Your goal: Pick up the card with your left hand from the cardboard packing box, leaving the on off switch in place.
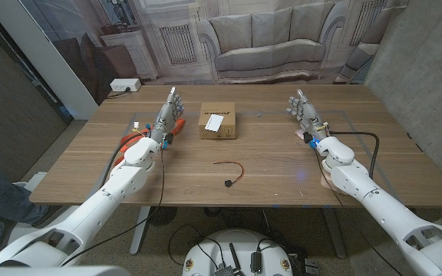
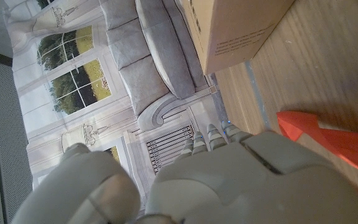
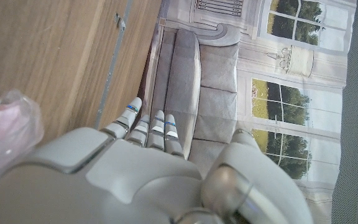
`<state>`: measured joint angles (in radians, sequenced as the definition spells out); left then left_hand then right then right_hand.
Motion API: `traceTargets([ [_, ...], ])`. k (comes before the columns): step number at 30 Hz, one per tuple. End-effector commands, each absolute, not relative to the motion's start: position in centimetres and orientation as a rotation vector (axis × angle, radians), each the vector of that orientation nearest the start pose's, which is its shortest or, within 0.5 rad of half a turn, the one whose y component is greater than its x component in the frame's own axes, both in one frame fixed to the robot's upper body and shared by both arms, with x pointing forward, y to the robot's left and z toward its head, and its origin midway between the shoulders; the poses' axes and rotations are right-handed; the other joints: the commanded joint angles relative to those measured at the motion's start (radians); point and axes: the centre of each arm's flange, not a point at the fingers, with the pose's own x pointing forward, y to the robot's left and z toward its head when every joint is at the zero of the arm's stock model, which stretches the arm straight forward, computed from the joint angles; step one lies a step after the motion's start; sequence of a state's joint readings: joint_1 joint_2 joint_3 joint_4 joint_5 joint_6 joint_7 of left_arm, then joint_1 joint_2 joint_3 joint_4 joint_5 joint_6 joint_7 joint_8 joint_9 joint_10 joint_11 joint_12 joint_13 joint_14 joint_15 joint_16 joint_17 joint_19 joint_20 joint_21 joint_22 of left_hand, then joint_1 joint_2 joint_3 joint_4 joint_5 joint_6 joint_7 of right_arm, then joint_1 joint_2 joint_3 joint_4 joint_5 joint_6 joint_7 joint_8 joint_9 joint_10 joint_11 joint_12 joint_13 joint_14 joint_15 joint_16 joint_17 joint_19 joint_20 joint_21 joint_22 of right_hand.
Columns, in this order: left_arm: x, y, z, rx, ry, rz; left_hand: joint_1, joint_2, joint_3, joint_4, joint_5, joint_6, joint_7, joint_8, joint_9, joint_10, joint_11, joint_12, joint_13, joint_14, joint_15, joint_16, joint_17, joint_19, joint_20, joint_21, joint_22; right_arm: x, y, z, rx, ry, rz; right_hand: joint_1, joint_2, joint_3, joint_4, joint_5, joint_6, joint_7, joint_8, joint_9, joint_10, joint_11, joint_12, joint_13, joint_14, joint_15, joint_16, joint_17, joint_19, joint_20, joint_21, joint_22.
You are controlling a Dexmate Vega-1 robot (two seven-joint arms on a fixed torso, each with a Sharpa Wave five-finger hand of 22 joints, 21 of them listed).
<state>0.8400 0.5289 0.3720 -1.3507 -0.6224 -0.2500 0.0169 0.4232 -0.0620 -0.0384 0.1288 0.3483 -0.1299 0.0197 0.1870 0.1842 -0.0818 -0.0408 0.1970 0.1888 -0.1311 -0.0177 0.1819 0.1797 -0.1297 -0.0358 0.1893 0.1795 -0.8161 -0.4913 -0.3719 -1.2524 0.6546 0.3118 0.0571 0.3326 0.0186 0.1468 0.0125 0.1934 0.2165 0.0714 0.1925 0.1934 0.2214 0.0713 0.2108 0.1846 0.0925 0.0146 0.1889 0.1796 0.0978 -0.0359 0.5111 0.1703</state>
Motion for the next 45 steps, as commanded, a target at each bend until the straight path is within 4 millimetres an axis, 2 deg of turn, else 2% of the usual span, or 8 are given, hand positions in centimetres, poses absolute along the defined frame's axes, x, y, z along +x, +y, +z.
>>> traceTargets([
  [1, 63.9, 28.2, -0.4, -0.002, -0.614, -0.157, 0.012, 0.006, -0.001, 0.004, 0.016, 0.016, 0.002, 0.015, 0.001, 0.018, 0.004, 0.014, 0.002, 0.016, 0.003, 0.013, 0.004, 0.010, -0.036, 0.014, 0.001, 66.3, -29.2, -2.9, 0.063, -0.602, 0.228, 0.003, 0.002, 0.008, 0.000, 0.004, 0.014, 0.000, 0.008, 0.002, 0.007, 0.002, 0.006, 0.002, 0.011, -0.002, 0.007, 0.005, 0.010, -0.025, 0.005, 0.001],
  [8, 63.4, 28.4, -0.4, 0.008, -0.617, -0.155, 0.016, 0.011, -0.001, 0.002, 0.022, 0.026, 0.004, 0.017, 0.002, 0.026, 0.004, 0.016, 0.002, 0.025, 0.005, 0.015, 0.004, 0.014, -0.030, 0.015, 0.001, 65.8, -29.4, -3.4, 0.064, -0.591, 0.217, 0.003, 0.005, 0.008, 0.000, 0.004, 0.017, 0.000, 0.009, 0.002, 0.011, 0.005, 0.008, 0.002, 0.014, 0.001, 0.008, 0.005, 0.012, -0.023, 0.001, 0.002],
  [9, 63.3, 28.4, -0.4, 0.008, -0.618, -0.156, 0.017, 0.012, -0.001, 0.001, 0.023, 0.028, 0.004, 0.018, 0.002, 0.029, 0.011, 0.017, 0.002, 0.025, 0.005, 0.015, 0.004, 0.014, -0.028, 0.015, 0.001, 65.8, -29.4, -3.4, 0.061, -0.591, 0.216, 0.003, 0.005, 0.008, -0.001, 0.004, 0.017, 0.001, 0.009, 0.002, 0.012, 0.005, 0.008, 0.002, 0.015, 0.001, 0.008, 0.005, 0.012, -0.023, 0.001, 0.002],
  [23, 61.9, 28.9, -0.8, 0.007, -0.650, -0.143, 0.030, 0.025, -0.002, -0.004, 0.037, 0.059, -0.001, 0.026, 0.002, 0.058, 0.003, 0.026, 0.002, 0.055, 0.003, 0.021, 0.003, 0.028, -0.014, 0.018, 0.001, 65.2, -29.7, -3.5, 0.066, -0.597, 0.211, 0.005, 0.010, 0.010, -0.002, 0.005, 0.017, -0.001, 0.009, 0.001, 0.014, 0.004, 0.008, 0.002, 0.020, 0.006, 0.008, 0.005, 0.016, -0.019, -0.005, 0.002],
  [28, 61.3, 29.0, -0.4, 0.036, -0.662, -0.142, 0.034, 0.029, -0.002, -0.005, 0.041, 0.072, -0.004, 0.029, 0.002, 0.067, 0.002, 0.028, 0.002, 0.067, 0.000, 0.023, 0.003, 0.034, -0.011, 0.020, 0.001, 65.1, -30.0, -3.8, 0.074, -0.601, 0.203, 0.007, 0.012, 0.011, -0.004, 0.005, 0.019, -0.001, 0.009, 0.001, 0.016, 0.003, 0.009, 0.002, 0.023, 0.003, 0.009, 0.004, 0.019, -0.016, -0.007, 0.002],
  [34, 60.8, 28.6, 0.0, 0.049, -0.686, -0.142, 0.038, 0.032, -0.002, -0.007, 0.044, 0.079, -0.002, 0.031, 0.002, 0.072, 0.001, 0.028, 0.002, 0.070, 0.000, 0.022, 0.003, 0.038, -0.011, 0.021, 0.001, 64.9, -30.1, -4.4, 0.122, -0.596, 0.224, 0.009, 0.014, 0.012, -0.006, 0.005, 0.021, -0.003, 0.009, 0.001, 0.018, 0.001, 0.009, 0.002, 0.025, 0.002, 0.008, 0.004, 0.020, -0.016, -0.010, 0.002],
  [45, 60.1, 27.4, 0.2, 0.070, -0.724, -0.157, 0.046, 0.038, -0.001, -0.010, 0.049, 0.082, -0.002, 0.029, 0.002, 0.077, 0.004, 0.028, 0.002, 0.077, 0.000, 0.022, 0.003, 0.041, -0.011, 0.020, 0.000, 64.9, -29.8, -3.9, 0.122, -0.603, 0.230, 0.013, 0.019, 0.015, -0.008, 0.004, 0.022, -0.003, 0.009, 0.001, 0.020, 0.001, 0.010, 0.002, 0.027, 0.002, 0.007, 0.003, 0.023, -0.015, -0.016, 0.003],
])
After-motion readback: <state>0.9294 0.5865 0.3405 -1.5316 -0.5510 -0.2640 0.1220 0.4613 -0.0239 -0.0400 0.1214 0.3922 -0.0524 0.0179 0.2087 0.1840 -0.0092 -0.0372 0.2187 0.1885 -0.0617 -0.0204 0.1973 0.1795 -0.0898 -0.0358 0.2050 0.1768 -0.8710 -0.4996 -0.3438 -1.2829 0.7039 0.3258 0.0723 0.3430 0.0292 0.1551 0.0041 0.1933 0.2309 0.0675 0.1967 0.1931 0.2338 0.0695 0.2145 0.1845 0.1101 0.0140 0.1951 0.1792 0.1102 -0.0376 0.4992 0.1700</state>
